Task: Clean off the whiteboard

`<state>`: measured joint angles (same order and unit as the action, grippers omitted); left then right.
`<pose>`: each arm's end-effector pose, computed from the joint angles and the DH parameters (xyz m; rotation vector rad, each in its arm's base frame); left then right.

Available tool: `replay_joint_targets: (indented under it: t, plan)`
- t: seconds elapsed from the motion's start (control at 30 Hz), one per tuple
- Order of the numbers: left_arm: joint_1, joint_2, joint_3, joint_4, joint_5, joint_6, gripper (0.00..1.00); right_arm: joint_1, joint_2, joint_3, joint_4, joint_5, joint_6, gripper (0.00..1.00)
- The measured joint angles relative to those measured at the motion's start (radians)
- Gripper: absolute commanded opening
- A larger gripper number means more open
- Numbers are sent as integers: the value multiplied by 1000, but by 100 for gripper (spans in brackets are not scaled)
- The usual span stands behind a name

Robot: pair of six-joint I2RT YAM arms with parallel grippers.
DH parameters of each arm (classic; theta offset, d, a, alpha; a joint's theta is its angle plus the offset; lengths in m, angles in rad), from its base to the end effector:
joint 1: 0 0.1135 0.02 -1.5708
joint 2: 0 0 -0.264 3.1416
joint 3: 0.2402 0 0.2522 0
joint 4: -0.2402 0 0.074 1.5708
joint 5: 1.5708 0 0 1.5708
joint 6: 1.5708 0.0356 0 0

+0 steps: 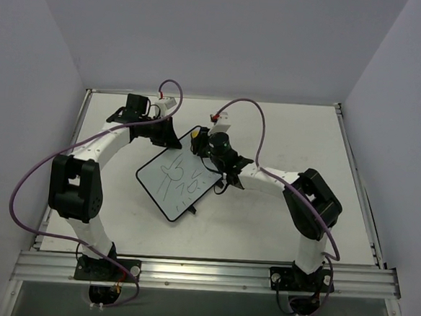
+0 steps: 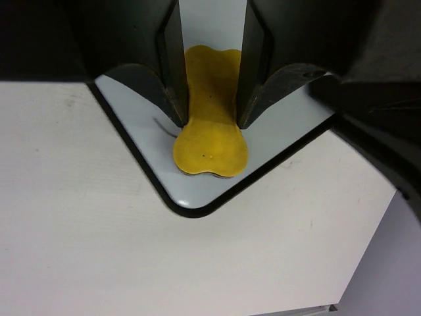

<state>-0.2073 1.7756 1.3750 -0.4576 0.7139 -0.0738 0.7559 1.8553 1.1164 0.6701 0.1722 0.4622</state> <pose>0.3755 -0.1028 0.2554 0.4837 2.3301 -0.9933 0.3130 0.2867 0.2388 -0.1128 1.6946 0.7842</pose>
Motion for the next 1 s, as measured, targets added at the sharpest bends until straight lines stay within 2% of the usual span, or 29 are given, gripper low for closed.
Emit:
replay_joint_targets:
  t: [0.23, 0.5, 0.63, 0.87, 1.0]
  plan:
    - [-3, -2, 0, 4, -6, -5, 2, -96, -11, -66, -7, -8, 17, 0]
    - [-10, -9, 0, 2, -9, -8, 2, -87, -40, -104, -19, 18, 9, 0]
    - [-10, -9, 0, 0, -19, -9, 2, -23, -47, -108, -23, 56, -8, 0]
    - [-10, -18, -12, 2, -33, -8, 2, 175, -51, -78, -8, 116, -32, 0]
    - [-11, -27, -21, 6, -34, 1, 2, 230, -51, -74, -8, 126, -33, 0]
